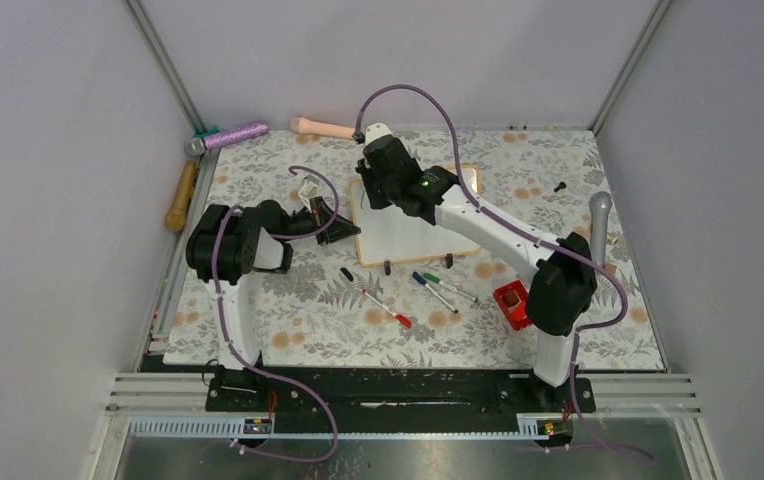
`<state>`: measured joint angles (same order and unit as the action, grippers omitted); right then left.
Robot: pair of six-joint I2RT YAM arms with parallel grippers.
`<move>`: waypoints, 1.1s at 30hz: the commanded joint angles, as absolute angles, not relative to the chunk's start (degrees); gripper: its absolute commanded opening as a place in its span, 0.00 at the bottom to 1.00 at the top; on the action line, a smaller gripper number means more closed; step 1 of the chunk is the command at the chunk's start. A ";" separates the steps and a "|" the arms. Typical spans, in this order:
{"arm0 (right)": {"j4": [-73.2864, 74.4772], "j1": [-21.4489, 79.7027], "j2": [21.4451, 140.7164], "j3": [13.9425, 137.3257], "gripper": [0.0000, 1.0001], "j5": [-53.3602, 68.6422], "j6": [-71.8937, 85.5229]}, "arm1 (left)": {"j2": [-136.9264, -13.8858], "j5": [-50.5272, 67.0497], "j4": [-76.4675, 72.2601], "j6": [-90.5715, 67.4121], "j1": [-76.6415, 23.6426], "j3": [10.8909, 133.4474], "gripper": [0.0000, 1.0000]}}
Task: Write a sentence on the whiteboard
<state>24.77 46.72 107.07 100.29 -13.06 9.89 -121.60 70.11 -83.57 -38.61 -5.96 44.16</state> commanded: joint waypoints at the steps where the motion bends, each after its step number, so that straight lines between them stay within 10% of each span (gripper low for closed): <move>1: 24.79 46.49 107.90 103.05 0.00 -14.85 8.96 | -121.46 74.14 -83.76 -34.09 -6.92 43.51 0.00; 33: 25.22 46.48 108.16 101.08 0.00 -16.20 8.79 | -121.46 74.30 -83.76 -33.84 -6.91 43.52 0.00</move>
<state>25.02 46.70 108.84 100.75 -14.55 9.17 -121.60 70.13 -83.57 -38.57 -5.96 44.16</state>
